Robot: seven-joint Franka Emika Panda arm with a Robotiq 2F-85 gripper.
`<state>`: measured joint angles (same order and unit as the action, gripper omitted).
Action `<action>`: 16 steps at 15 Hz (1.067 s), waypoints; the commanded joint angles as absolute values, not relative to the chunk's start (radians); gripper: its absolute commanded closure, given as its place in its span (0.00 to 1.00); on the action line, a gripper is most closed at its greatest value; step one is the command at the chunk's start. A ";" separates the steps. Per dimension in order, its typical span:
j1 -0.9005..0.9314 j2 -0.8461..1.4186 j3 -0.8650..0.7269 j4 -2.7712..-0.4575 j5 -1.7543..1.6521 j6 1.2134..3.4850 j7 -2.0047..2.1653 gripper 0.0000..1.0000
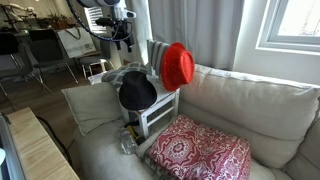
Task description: Put the hat on the chair
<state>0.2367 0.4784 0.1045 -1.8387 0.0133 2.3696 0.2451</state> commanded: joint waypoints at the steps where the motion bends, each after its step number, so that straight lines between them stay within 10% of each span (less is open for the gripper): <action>1: 0.113 0.342 0.167 -1.865 0.144 2.126 -0.008 0.00; 16: -0.041 0.007 -0.006 -1.867 0.200 1.638 -0.180 0.00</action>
